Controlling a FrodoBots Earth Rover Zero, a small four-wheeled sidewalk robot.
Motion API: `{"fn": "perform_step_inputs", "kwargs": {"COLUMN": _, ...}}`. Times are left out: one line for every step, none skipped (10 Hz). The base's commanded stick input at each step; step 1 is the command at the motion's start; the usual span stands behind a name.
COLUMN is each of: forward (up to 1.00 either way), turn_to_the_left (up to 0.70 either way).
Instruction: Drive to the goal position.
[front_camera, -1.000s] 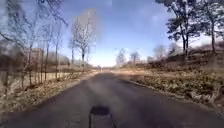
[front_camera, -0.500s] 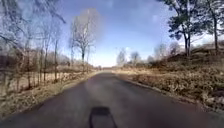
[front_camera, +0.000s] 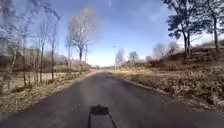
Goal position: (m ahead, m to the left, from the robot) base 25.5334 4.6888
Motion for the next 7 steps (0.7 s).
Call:
{"fn": "perform_step_inputs", "kwargs": {"forward": 0.85, "turn_to_the_left": 0.03}}
{"fn": "perform_step_inputs", "kwargs": {"forward": 0.85, "turn_to_the_left": 0.03}}
{"fn": "perform_step_inputs", "kwargs": {"forward": 0.85, "turn_to_the_left": 0.03}}
{"fn": "perform_step_inputs", "kwargs": {"forward": 0.85, "turn_to_the_left": 0.03}}
{"fn": "perform_step_inputs", "kwargs": {"forward": 0.85, "turn_to_the_left": 0.04}}
{"fn": "perform_step_inputs", "kwargs": {"forward": 0.85, "turn_to_the_left": 0.05}}
{"fn": "perform_step_inputs", "kwargs": {"forward": 0.85, "turn_to_the_left": 0.05}}
